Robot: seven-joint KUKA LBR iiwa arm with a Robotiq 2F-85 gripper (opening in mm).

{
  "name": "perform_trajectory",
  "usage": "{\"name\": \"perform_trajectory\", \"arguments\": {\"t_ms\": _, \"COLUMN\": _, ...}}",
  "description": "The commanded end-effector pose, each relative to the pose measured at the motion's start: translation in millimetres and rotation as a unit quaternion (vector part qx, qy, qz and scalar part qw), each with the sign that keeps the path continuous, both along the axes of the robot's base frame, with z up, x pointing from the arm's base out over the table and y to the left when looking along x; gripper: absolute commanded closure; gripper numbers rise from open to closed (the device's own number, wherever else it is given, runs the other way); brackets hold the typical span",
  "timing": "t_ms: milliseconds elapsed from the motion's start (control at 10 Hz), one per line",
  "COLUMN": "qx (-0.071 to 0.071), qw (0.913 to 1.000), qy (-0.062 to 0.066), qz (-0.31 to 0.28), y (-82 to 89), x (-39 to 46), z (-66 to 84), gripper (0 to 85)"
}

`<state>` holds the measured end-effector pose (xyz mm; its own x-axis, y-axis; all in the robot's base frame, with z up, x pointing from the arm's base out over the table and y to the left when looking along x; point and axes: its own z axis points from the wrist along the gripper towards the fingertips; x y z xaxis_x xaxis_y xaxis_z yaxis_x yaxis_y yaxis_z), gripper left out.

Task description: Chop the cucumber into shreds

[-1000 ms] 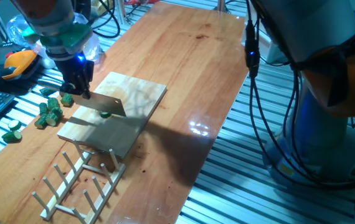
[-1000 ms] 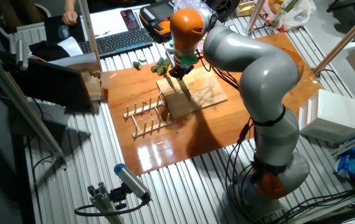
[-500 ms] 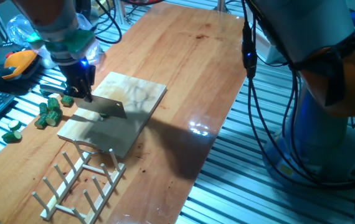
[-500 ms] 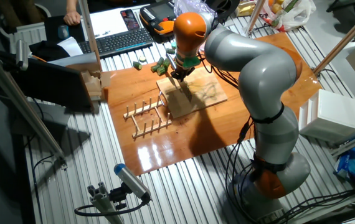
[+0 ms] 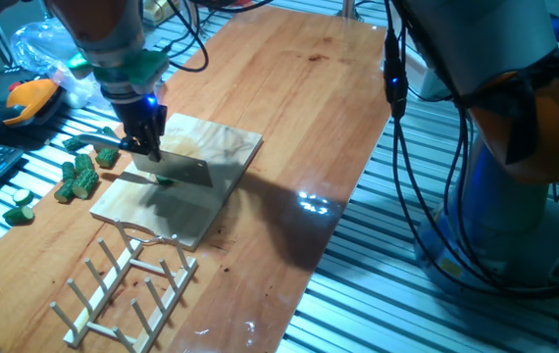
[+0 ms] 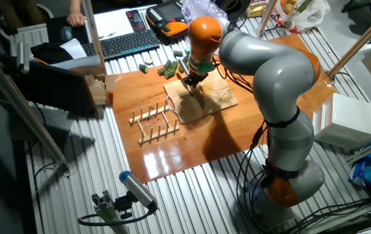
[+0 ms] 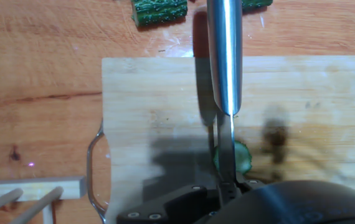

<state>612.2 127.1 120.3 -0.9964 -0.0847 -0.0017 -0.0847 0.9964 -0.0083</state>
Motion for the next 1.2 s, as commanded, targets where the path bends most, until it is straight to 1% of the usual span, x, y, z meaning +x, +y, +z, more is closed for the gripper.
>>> {"name": "perform_trajectory", "arguments": {"t_ms": 0, "qx": -0.001, "qw": 1.0, "qy": 0.001, "qz": 0.0, "y": 0.4, "x": 0.0, "z": 0.2, "gripper": 85.0}}
{"name": "perform_trajectory", "arguments": {"t_ms": 600, "qx": -0.002, "qw": 1.0, "qy": 0.0, "qz": 0.002, "y": 1.0, "x": 1.2, "z": -2.8, "gripper": 85.0}}
{"name": "perform_trajectory", "arguments": {"t_ms": 900, "qx": -0.001, "qw": 1.0, "qy": 0.0, "qz": 0.002, "y": -1.6, "x": 2.0, "z": -10.4, "gripper": 85.0}}
{"name": "perform_trajectory", "arguments": {"t_ms": 1100, "qx": 0.003, "qw": 1.0, "qy": 0.0, "qz": 0.003, "y": -3.3, "x": 2.4, "z": -16.8, "gripper": 85.0}}
